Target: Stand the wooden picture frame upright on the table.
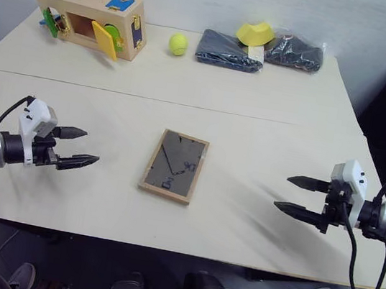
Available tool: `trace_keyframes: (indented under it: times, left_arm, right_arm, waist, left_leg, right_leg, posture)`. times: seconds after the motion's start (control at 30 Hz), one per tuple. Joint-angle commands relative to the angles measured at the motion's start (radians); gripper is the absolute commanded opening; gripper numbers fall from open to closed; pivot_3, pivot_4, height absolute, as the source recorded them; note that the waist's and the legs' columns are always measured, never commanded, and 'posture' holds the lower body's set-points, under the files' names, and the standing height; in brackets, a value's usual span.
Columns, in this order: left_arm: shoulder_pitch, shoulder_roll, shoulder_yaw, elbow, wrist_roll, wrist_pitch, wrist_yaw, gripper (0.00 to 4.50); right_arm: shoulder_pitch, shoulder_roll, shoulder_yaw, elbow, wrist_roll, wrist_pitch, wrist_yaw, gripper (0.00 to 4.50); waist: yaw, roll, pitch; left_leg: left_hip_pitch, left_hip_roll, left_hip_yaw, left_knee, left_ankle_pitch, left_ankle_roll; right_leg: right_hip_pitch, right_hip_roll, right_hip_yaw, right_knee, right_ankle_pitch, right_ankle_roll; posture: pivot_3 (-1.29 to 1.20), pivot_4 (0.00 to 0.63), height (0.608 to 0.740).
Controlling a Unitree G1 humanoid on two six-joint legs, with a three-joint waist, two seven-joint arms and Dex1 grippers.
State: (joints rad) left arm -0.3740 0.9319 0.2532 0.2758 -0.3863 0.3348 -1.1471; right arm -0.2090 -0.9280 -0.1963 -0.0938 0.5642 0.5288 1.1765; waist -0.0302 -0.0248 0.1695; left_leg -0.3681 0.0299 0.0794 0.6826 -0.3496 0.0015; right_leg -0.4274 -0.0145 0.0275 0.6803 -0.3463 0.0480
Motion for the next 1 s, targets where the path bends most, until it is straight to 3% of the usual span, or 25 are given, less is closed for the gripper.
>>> trace_keyframes:
  times: [0.03, 0.37, 0.43, 0.57, 0.83, 0.93, 1.0]
  left_arm:
    - [-0.022, 0.017, 0.005, 0.002, 0.007, -0.027, -0.007, 4.5]
    - [-0.046, -0.002, -0.106, 0.003, 0.093, -0.095, -0.02, 4.5]
    - [-0.063, -0.026, -0.154, -0.001, 0.123, -0.122, -0.021, 4.5]
    - [-0.119, -0.094, -0.248, 0.018, 0.186, -0.172, -0.005, 3.68]
    - [-0.225, -0.233, -0.386, 0.101, 0.287, -0.252, 0.005, 1.18]
    - [-0.236, -0.287, -0.412, 0.064, 0.268, -0.209, -0.012, 0.24]
    - [-0.231, -0.322, -0.427, 0.032, 0.272, -0.173, 0.001, 0.01]
  right_arm:
    - [-0.008, 0.005, -0.012, -0.02, 0.006, -0.011, -0.002, 4.47]
    - [-0.02, 0.049, 0.036, -0.088, -0.041, -0.035, -0.068, 4.47]
    - [-0.037, 0.063, 0.071, -0.106, -0.054, -0.036, -0.08, 4.1]
    - [-0.081, 0.092, 0.157, -0.128, -0.113, -0.065, -0.098, 2.93]
    - [-0.192, 0.181, 0.318, -0.07, -0.269, -0.152, -0.142, 0.13]
    - [-0.214, 0.218, 0.37, -0.046, -0.315, -0.18, -0.153, 0.0]
    - [-0.225, 0.239, 0.397, -0.03, -0.35, -0.197, -0.167, 0.0]
  waist:
    - [-0.001, 0.0, 0.0]
    - [0.0, 0.0, 0.0]
    - [0.0, 0.0, 0.0]
    - [0.001, 0.0, 0.0]
    - [0.001, 0.0, 0.0]
    - [0.001, 0.0, 0.0]
    - [0.001, 0.0, 0.0]
  left_leg:
    - [0.0, 0.0, 0.0, 0.0, 0.0, 0.0]
    - [-0.001, 0.0, 0.0, 0.0, 0.001, -0.001]
    - [-0.001, 0.0, 0.0, 0.0, 0.001, -0.001]
    - [-0.001, 0.0, 0.0, 0.001, 0.002, -0.004]
    - [-0.002, 0.0, 0.0, 0.002, 0.002, -0.004]
    - [-0.002, 0.0, 0.0, 0.002, 0.002, -0.004]
    - [-0.002, 0.0, 0.0, 0.003, 0.002, -0.004]
  right_leg:
    - [0.0, 0.0, 0.0, 0.0, 0.0, 0.0]
    - [-0.001, 0.0, 0.0, 0.0, 0.0, 0.0]
    - [-0.001, 0.0, 0.0, 0.0, 0.0, 0.0]
    - [-0.001, 0.0, 0.0, 0.0, 0.0, 0.0]
    - [-0.002, 0.0, 0.0, 0.001, 0.0, 0.0]
    - [-0.001, 0.0, 0.0, 0.001, 0.0, 0.0]
    - [-0.001, 0.0, 0.0, 0.002, 0.0, 0.0]
  posture:
    - [0.0, 0.15, 0.74]
    - [0.0, 0.15, 0.74]
    - [0.0, 0.15, 0.74]
    - [0.0, 0.15, 0.74]
    - [0.0, 0.15, 0.74]
    - [0.0, 0.15, 0.74]
    - [0.0, 0.15, 0.74]
